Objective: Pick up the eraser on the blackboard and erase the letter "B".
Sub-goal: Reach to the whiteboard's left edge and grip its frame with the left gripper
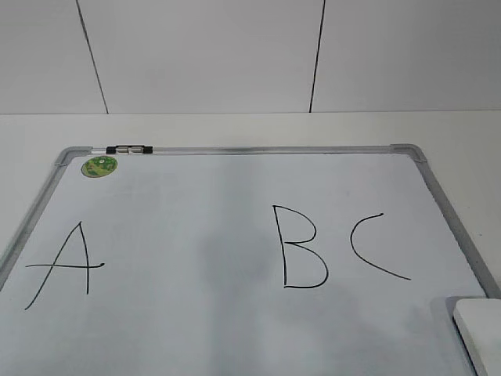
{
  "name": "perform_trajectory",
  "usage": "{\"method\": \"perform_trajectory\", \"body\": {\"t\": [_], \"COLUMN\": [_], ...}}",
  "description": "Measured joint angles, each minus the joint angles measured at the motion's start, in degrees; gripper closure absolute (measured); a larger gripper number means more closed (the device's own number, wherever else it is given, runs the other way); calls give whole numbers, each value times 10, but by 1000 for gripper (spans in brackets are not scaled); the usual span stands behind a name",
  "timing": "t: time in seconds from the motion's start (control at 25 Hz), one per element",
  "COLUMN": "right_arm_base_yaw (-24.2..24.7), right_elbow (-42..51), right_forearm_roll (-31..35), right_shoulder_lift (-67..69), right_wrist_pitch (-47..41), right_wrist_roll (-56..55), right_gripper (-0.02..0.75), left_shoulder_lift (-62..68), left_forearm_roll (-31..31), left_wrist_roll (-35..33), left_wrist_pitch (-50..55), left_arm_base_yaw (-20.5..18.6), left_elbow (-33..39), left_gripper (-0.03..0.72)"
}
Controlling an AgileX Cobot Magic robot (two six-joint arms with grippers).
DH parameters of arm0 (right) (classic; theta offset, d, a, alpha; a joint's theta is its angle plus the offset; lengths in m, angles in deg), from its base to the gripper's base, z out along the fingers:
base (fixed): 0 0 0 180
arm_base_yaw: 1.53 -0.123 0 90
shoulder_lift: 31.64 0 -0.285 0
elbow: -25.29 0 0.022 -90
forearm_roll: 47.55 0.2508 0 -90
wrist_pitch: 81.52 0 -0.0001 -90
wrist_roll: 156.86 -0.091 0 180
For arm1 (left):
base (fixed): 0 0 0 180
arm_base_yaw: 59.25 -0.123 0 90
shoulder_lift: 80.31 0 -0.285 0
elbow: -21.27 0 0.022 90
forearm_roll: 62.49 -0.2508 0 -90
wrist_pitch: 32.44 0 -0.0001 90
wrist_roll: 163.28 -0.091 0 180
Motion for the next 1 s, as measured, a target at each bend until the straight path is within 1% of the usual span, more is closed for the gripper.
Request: {"method": "perform_trajectory", "body": {"t": [0.52, 0.72, 1.0], "right_arm_base_yaw": [0, 0, 0], "right_elbow": [0, -5, -33], "right_forearm_roll": [-7, -7, -3], "right_shoulder_lift": [0, 3, 97], "right_wrist_pitch": [2, 8, 7], "right_wrist_roll": [-1, -22, -71], "right_gripper": [169, 169, 169], "left_shoulder_lift": [0, 0, 0], "left_forearm_roll": [0, 0, 0], "left_wrist_roll": [0, 0, 0], "left_wrist_pitch": [0, 0, 0], "left_arm_base_yaw": [0, 0, 0], "left_elbow": [0, 0, 0], "left_gripper": [462, 462, 462]}}
